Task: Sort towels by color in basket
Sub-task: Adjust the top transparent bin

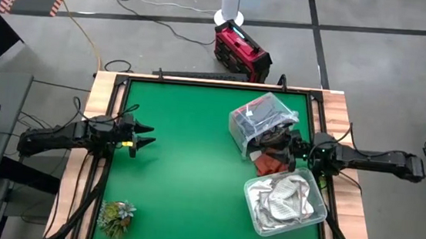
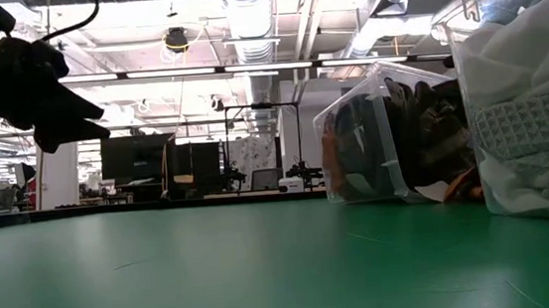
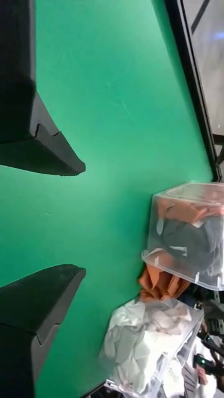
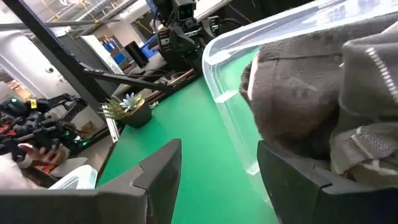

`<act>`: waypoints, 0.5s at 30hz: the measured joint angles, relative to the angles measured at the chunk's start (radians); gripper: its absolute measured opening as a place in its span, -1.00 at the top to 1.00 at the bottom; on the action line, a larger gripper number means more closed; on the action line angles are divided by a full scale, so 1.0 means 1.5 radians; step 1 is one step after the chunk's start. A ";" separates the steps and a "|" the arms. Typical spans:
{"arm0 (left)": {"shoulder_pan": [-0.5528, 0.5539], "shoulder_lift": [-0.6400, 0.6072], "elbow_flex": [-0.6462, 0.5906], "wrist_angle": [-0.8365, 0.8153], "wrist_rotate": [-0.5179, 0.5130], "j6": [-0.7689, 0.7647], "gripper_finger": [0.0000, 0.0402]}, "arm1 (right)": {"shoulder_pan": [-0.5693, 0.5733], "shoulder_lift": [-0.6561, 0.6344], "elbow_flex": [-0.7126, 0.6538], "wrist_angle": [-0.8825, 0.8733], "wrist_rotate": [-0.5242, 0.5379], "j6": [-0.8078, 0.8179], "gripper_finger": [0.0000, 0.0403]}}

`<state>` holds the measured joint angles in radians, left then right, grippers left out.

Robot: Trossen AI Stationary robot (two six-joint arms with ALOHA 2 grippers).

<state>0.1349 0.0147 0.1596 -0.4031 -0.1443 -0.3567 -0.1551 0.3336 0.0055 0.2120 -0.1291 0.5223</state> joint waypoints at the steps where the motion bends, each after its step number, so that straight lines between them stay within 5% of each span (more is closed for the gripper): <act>1: 0.000 0.000 0.000 0.004 0.000 -0.003 -0.17 | -0.002 0.000 0.000 0.000 0.000 0.001 -0.19; 15: 0.000 0.000 -0.001 0.047 -0.045 -0.006 -0.17 | -0.008 0.000 0.000 0.006 0.001 0.066 -0.19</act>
<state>0.1352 0.0144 0.1581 -0.3323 -0.2115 -0.3658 -0.1668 0.3336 0.0051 0.2205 -0.1272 0.6209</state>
